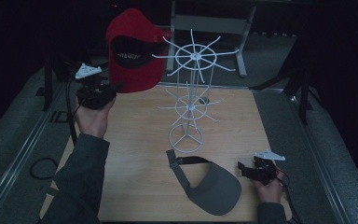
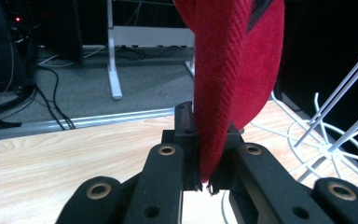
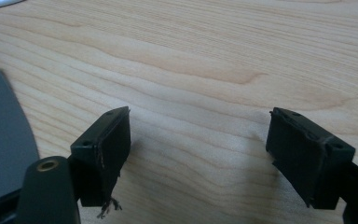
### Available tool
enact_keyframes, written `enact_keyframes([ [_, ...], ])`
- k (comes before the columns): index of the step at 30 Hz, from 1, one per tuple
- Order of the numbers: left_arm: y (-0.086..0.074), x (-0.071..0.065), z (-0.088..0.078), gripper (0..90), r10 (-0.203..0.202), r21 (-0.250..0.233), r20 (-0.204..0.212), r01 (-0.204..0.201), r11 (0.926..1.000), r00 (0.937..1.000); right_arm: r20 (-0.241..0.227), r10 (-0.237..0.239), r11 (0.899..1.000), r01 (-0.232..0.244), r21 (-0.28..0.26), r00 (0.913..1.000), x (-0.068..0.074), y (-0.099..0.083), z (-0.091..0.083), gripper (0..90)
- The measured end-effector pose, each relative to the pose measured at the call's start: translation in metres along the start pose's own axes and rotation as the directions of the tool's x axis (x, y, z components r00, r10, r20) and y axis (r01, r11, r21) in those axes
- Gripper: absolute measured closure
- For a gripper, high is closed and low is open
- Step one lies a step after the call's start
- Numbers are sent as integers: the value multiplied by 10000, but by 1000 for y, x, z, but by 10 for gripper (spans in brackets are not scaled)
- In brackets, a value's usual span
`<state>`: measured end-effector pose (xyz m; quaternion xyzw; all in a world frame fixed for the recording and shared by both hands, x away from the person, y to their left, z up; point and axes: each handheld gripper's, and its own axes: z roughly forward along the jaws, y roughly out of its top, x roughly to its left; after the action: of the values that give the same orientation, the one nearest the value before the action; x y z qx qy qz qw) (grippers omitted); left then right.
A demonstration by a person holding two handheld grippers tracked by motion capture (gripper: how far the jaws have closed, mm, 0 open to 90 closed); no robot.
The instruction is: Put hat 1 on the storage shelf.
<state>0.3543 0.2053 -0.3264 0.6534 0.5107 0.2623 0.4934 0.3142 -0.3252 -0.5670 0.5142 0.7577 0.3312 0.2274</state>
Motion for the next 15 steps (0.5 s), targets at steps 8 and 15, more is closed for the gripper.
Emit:
enact_keyframes([
  [8,7,-4,-2,857,-59,-208,156,62,9998,9999,-4,-2,10000,2,0,10000,0,0,0,218],
  [15,9,-6,-5,857,-63,-314,236,71,9995,9997,-7,-6,10000,6,11,10000,0,0,0,217],
])
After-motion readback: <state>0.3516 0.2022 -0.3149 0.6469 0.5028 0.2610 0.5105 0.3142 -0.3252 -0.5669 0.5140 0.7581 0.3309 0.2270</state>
